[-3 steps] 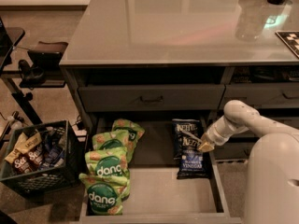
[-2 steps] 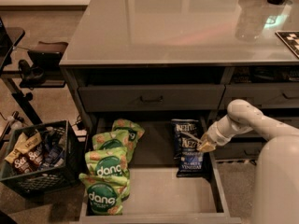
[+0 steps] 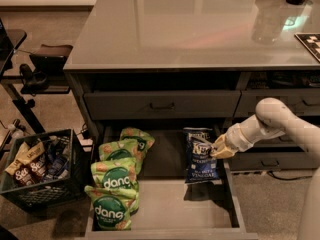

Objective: Pick blue chip bag from middle drawer and place on counter

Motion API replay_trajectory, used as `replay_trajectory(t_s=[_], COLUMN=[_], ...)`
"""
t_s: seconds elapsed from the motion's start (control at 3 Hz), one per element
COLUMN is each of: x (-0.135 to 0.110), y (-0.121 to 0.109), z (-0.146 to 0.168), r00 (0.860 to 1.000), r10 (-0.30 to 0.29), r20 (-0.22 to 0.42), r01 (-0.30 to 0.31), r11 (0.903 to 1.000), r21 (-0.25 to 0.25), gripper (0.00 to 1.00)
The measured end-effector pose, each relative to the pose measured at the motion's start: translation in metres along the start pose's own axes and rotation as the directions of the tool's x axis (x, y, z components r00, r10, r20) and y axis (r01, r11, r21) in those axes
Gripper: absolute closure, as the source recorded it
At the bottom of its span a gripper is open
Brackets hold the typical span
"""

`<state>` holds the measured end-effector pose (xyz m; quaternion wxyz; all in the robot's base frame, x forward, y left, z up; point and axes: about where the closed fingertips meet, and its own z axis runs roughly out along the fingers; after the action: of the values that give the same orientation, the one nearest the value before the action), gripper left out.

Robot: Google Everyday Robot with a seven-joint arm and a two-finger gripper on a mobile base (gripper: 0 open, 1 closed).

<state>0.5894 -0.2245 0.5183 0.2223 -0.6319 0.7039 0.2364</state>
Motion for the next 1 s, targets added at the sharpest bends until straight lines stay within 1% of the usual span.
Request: replay_trajectory(t_s=[0.33,0.67,1.0], x=[-0.018,-0.025,-0.031], y=[0.005,0.002,-0.003], z=[-0.023,-0.043,-0.058], r00=[0.993,0.968,0.942], r10=[-0.026,0.017,0.083], r20=[0.114,0.252,0.325], r01=[0.030,0.002,-0.054], r11=[0.9991,0.9970,0.9940], r21=[-0.031,-0.077,-0.095], gripper=[1.00,1.00,1.00])
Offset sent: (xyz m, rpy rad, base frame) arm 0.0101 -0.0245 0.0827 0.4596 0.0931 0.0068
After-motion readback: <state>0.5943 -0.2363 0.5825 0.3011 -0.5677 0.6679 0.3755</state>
